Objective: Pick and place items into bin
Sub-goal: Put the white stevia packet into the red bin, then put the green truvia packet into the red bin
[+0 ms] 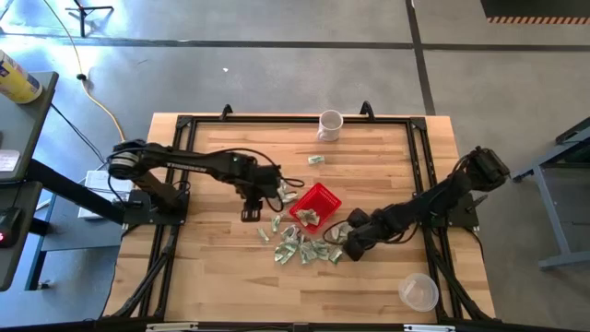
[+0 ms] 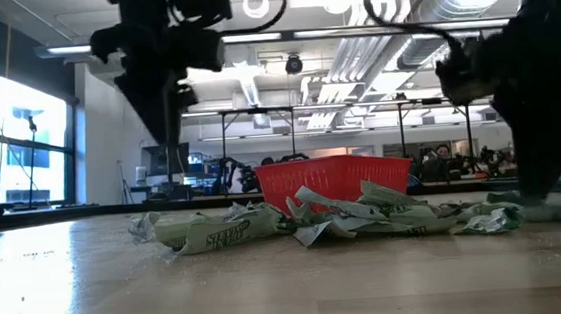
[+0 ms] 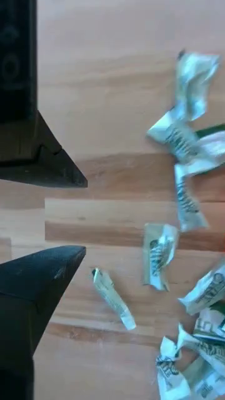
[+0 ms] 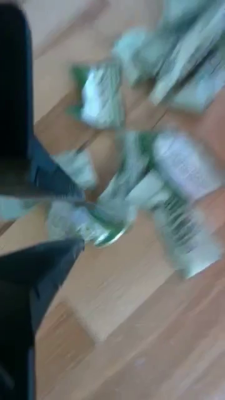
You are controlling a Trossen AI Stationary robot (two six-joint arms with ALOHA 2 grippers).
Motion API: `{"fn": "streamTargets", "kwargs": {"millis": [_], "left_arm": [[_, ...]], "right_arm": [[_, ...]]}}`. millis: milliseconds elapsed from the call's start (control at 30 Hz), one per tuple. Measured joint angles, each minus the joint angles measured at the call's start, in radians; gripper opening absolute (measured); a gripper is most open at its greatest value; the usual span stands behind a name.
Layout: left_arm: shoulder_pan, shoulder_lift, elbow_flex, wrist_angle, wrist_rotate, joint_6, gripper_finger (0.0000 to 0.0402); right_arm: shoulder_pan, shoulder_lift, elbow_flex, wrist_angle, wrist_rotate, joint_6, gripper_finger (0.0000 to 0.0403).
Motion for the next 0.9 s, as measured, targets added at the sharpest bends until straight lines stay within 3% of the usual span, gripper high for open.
{"fn": "streamTargets", "kwargs": {"millis": [100, 400, 500, 633, 767, 900], "left_arm": [[0.0, -0.064, -0.089, 0.046, 0.005, -0.064, 0.0195], [0.0, -0.261, -0.305, 0.181, -0.002, -0.253, 0.0189], [0.0, -0.296, -0.34, 0.197, -0.011, -0.281, 0.0189], [-0.004, -0.307, -0.363, 0.196, -0.01, -0.304, 0.0189], [-0.024, -0.307, -0.376, 0.205, -0.019, -0.311, 0.0189], [-0.035, -0.307, -0.388, 0.231, -0.021, -0.322, 0.0189]], "right_arm": [[-0.028, -0.041, 0.002, 0.006, -0.059, -0.036, 0.0014], [-0.144, -0.17, 0.035, -0.076, -0.085, -0.141, 0.0014], [-0.124, -0.145, 0.035, -0.114, -0.146, -0.192, 0.0065], [-0.056, -0.094, 0.034, -0.117, -0.162, -0.166, 0.0168], [-0.009, -0.068, 0.034, -0.106, -0.043, -0.095, 0.0263], [-0.008, -0.045, 0.034, -0.111, 0.039, -0.078, 0.0309]]}}
